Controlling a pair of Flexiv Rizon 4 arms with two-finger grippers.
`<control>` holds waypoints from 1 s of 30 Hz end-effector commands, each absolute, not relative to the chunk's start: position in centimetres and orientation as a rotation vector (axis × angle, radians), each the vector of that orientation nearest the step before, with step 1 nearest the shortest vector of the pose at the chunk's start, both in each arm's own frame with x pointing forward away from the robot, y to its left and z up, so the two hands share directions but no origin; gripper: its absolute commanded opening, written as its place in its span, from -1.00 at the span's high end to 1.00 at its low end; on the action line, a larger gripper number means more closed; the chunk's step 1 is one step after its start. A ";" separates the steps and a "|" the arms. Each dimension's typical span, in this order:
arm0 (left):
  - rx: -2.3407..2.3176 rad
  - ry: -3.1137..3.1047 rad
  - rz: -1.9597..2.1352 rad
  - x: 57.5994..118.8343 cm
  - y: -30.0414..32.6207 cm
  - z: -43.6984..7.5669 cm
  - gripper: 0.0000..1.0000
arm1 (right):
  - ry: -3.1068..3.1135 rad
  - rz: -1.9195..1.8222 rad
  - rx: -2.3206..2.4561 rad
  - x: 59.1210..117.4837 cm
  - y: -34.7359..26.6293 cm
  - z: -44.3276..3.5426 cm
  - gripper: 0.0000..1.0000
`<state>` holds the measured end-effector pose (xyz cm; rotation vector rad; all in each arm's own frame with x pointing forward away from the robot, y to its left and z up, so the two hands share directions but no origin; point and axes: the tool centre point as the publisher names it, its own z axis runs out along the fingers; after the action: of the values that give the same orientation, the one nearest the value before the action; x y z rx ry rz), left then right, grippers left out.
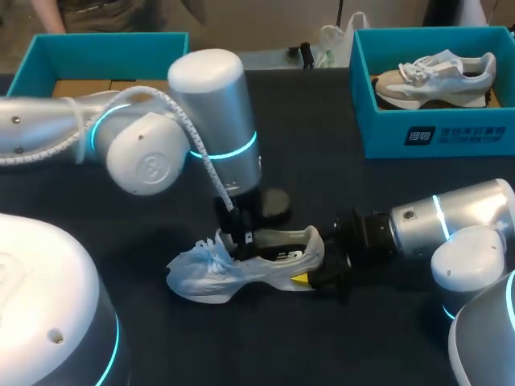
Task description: Take the shoe out of the shoebox, open the shoe tongue, remove and reinsert the insole, then place the shoe into the shoebox
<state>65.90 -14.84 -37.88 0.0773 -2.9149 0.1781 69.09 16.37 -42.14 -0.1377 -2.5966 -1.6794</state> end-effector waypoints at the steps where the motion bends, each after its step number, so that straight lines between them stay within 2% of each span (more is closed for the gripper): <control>1: 0.043 -2.898 0.129 65.8 -15.7 -38.8 1.00 | -2.601 -1.673 -0.140 69.0 16.5 -42.1 1.00; 3: 0.030 -2.906 0.115 65.4 -15.7 -39.0 1.00 | -2.601 -1.673 -0.140 69.0 16.5 -42.1 1.00; 5: 0.024 -2.907 0.113 65.1 -15.7 -39.1 0.76 | -2.601 -1.673 -0.140 69.0 16.5 -42.1 1.00; 6: 0.018 -2.913 0.110 65.0 -15.7 -39.2 0.71 | -2.601 -1.673 -0.140 69.0 16.5 -42.1 1.00; 10: 0.022 -2.953 0.095 64.9 -15.7 -39.9 0.65 | -2.601 -1.673 -0.140 69.0 16.5 -42.1 1.00; 13: 0.022 -2.974 0.093 65.0 -15.6 -40.3 0.37 | -2.601 -1.673 -0.140 69.0 16.5 -42.1 1.00; 14: 0.025 -2.990 0.088 65.1 -15.5 -40.5 0.34 | -2.601 -1.673 -0.140 69.0 16.5 -42.1 1.00; 24: 0.006 -3.092 0.060 65.7 -15.2 -42.3 0.35 | -2.601 -1.673 -0.140 69.0 16.5 -42.1 1.00; 30: 0.036 -3.156 0.047 67.3 -15.2 -42.7 0.44 | -2.601 -1.673 -0.140 69.0 16.5 -42.1 1.00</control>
<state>66.70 -15.18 -41.28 0.0296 -3.1436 0.0543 69.09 16.39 -42.24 -0.1375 -2.5978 -1.6786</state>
